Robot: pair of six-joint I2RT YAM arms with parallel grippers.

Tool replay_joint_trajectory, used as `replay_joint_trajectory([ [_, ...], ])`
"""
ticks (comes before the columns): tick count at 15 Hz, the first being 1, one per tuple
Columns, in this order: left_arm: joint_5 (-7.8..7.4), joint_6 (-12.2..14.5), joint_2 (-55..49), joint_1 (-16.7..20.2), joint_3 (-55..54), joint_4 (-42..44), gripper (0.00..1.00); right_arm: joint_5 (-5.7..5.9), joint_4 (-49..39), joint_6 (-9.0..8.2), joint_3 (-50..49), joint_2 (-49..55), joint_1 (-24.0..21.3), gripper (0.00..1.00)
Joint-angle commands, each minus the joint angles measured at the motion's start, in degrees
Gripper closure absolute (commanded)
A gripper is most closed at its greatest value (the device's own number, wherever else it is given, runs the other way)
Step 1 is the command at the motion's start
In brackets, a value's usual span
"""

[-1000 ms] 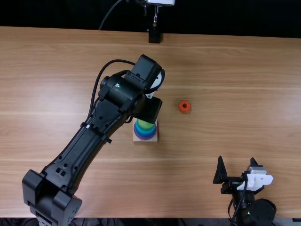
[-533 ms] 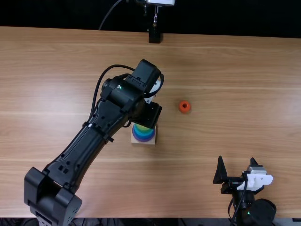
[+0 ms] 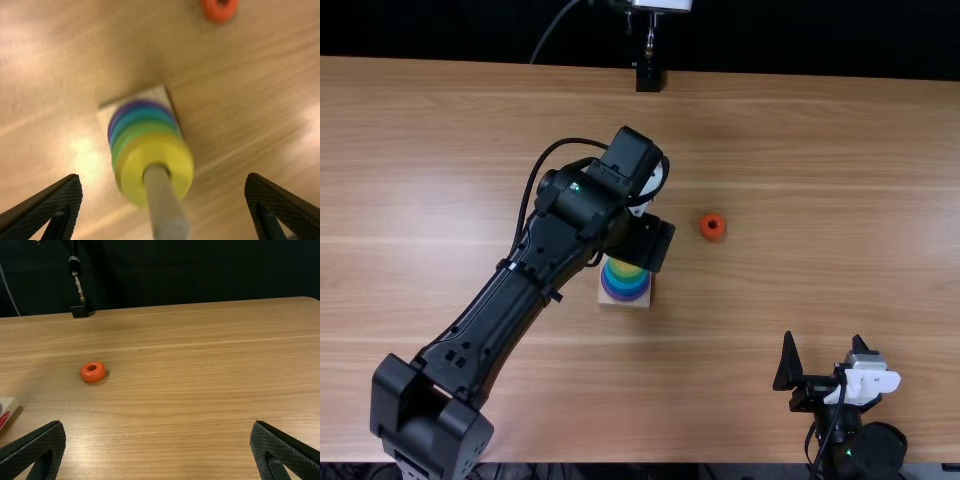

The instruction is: Build the Hanoi tower: stack the rings onto the peg from bottom to top in this color order: purple, dark blue, light blue, dark green, light green, yellow, orange.

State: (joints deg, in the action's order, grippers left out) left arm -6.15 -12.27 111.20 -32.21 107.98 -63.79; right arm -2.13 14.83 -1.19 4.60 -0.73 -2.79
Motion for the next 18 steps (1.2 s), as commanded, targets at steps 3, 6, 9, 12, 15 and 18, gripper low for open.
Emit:
replay_joint_trajectory([
  [3,0.25,-0.17,-13.37,4.96,-4.98,16.33,0.00,-0.29,4.22,0.24,-3.55,0.73,-0.47,0.00],
  [6,0.98,-0.17,-25.68,10.32,-18.34,28.77,0.00,-0.29,4.22,0.24,-3.46,0.73,-0.47,0.00],
  [9,1.83,-0.07,-38.86,16.30,-34.24,34.57,0.00,-0.29,4.22,0.24,-3.46,0.73,-0.47,0.00],
  [12,6.15,0.14,-52.66,22.89,-49.80,43.01,0.00,-0.29,4.22,0.24,-3.55,0.73,-0.47,0.00],
  [15,6.89,0.35,-64.62,24.91,-62.63,49.34,0.00,-0.29,4.22,0.24,-3.55,0.73,-0.47,0.00],
  [18,8.58,0.35,-78.41,26.93,-75.20,49.76,0.00,-0.29,4.22,0.24,-3.55,0.73,-0.47,0.00],
])
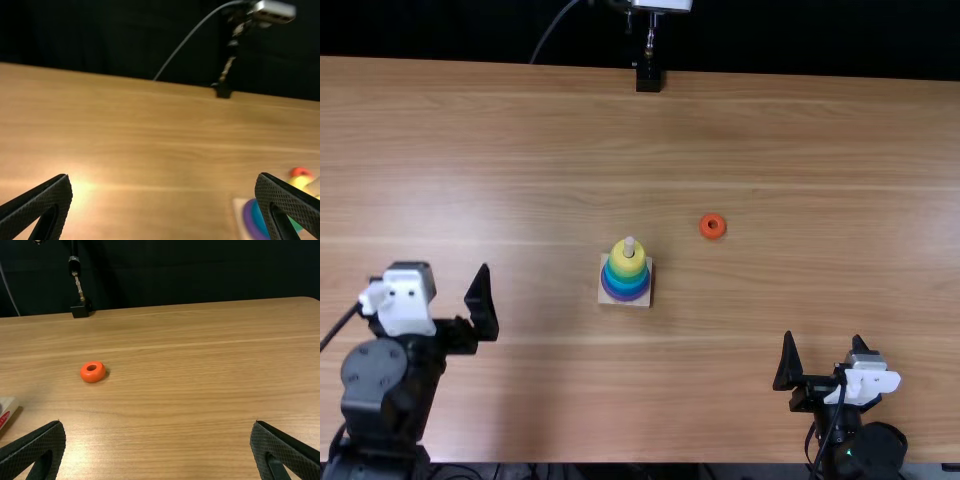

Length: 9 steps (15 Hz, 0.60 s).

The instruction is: Build the Hanoi tower: stack the rings onto the peg from bottom to top in this color order: purple, dark blue, light blue, dark green, light green, yellow, orange.

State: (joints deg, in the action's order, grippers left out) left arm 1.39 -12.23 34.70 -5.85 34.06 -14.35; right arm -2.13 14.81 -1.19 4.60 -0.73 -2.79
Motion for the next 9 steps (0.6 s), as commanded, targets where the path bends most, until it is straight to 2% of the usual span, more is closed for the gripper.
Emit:
replay_joint_trajectory([
  [1,1.04,0.31,-6.13,0.66,-5.41,0.22,0.00,-0.29,4.24,0.24,-3.55,0.73,-0.47,0.00],
  [4,0.93,0.21,-17.47,1.01,-16.75,0.11,0.00,-0.29,4.24,0.24,-3.55,0.73,-0.47,0.00],
  [9,0.62,0.63,-29.60,0.84,-29.14,-0.31,0.00,-0.29,4.24,0.24,-3.55,0.73,-0.47,0.00],
])
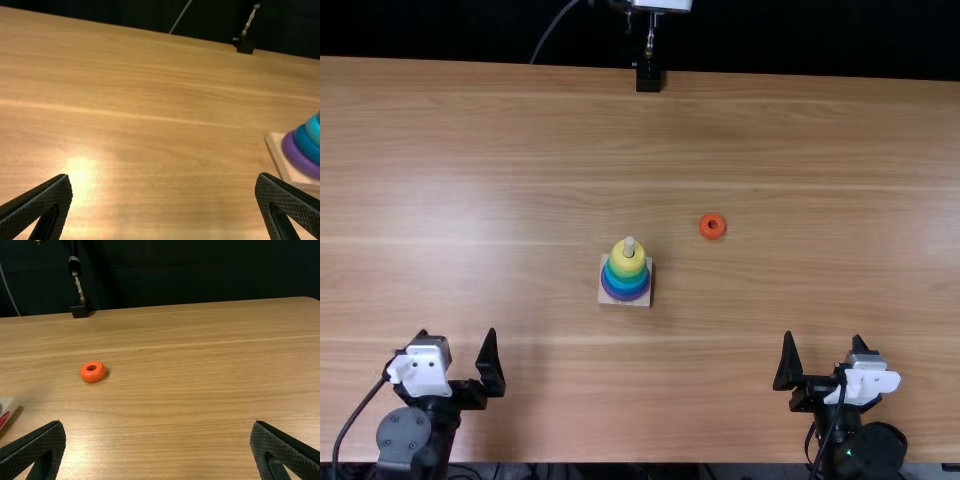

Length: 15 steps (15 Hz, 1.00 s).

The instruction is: Build the Hanoi tower: stack the rings onto the peg from bottom to top in this color order: purple, dark blue, light blue, dark green, light green, yellow, orange.

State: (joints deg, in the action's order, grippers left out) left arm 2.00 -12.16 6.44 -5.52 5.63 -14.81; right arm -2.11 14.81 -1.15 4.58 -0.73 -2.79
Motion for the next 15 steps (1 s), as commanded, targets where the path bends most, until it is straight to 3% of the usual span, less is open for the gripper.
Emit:
replay_joint_trajectory([
  [1,0.21,0.46,-2.48,0.60,-2.02,0.15,0.00,-0.32,4.24,0.20,-3.44,0.73,-0.47,0.00],
  [8,-0.10,0.56,-6.44,0.68,-5.63,-4.28,0.00,-0.32,4.24,0.20,-3.52,0.73,-0.47,0.00],
  [9,-0.52,1.30,-6.44,0.77,-5.63,-7.13,0.00,-0.32,4.24,0.20,-3.52,0.73,-0.47,0.00],
  [13,-0.95,10.05,-6.44,0.86,-5.63,-9.24,0.00,-0.32,4.24,0.20,-3.52,0.73,-0.47,0.00],
  [15,-2.00,10.69,-6.44,0.95,-5.63,-9.45,0.00,-0.32,4.24,0.20,-3.44,0.73,-0.47,0.00],
])
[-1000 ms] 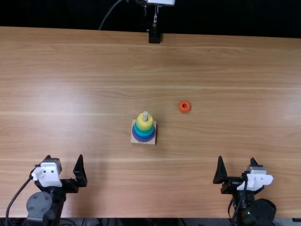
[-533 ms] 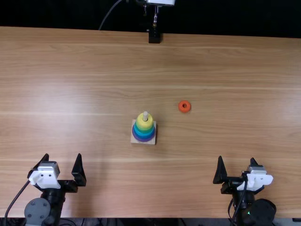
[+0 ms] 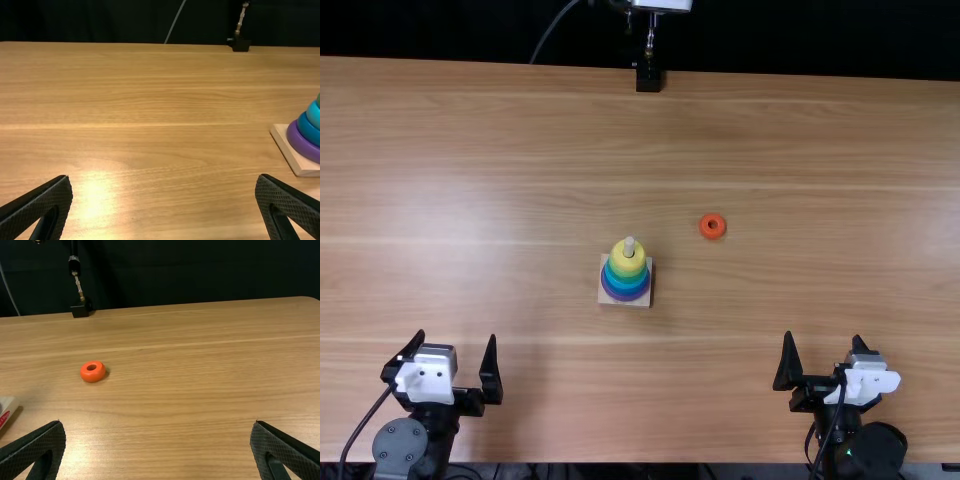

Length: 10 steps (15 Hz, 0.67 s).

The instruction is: Build the Hanoi tower: stack the rings onto the peg from bottom to top in this color order: purple, dark blue, light blue, dark green, light green, yellow, orange.

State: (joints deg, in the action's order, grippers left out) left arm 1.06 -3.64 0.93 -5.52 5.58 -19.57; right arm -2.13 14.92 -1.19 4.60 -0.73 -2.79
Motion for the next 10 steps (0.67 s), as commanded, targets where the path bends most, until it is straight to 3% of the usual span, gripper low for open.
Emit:
replay_joint_trajectory([
  [1,-1.06,2.16,-0.93,0.86,-5.58,-4.90,0.00,-0.29,4.13,0.14,-3.55,0.73,-0.47,0.00],
  [2,-0.32,2.16,-0.93,0.51,-5.58,-5.53,0.00,-0.29,4.13,0.24,-3.55,0.73,-0.47,0.00],
  [10,-0.43,1.74,-0.93,0.42,-5.58,-6.27,0.00,-0.29,4.13,0.24,-3.55,0.73,-0.47,0.00],
])
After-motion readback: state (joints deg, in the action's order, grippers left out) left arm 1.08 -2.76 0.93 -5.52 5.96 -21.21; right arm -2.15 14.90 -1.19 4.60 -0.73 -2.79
